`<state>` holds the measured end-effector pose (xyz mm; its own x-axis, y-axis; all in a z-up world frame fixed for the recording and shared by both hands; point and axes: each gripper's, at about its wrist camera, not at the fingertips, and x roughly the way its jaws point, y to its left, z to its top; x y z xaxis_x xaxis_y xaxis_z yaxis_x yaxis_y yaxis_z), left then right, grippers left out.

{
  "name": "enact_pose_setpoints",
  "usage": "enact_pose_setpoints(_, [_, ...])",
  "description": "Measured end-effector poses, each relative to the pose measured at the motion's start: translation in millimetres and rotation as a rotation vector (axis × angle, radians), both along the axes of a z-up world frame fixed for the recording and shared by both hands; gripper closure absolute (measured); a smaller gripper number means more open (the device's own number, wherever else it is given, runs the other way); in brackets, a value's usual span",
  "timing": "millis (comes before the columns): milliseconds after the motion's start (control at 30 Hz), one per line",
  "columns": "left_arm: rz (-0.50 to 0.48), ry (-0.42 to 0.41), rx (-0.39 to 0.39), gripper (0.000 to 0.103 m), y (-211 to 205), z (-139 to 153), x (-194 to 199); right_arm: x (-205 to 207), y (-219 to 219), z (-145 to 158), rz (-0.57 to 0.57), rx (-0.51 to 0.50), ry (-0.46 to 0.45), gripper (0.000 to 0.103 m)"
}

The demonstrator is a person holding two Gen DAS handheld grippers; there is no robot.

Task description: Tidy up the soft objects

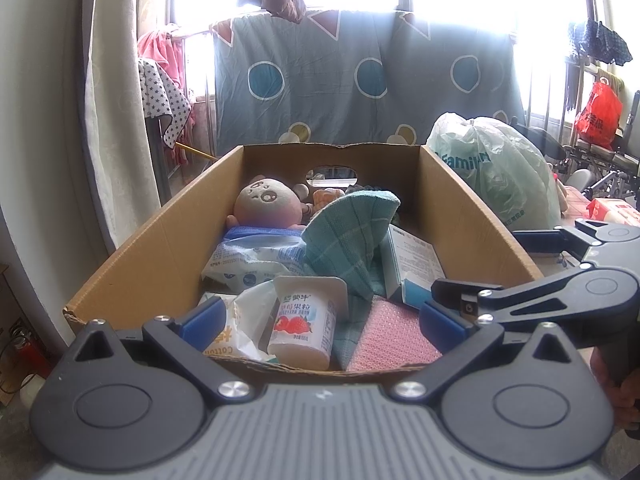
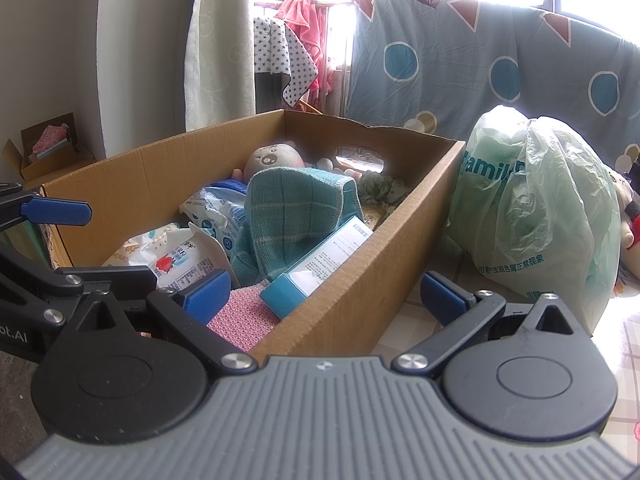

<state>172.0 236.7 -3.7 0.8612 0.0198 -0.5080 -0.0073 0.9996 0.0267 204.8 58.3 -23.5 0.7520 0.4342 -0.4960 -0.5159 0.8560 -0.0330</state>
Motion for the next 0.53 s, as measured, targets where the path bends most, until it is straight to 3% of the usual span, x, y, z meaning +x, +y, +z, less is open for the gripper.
enact_pose_setpoints(533, [-0.003, -0.007, 0.0, 0.0, 0.3, -0.3, -0.3, 0.0, -0.2, 0.0, -0.001, 0.0, 0.0, 0.001])
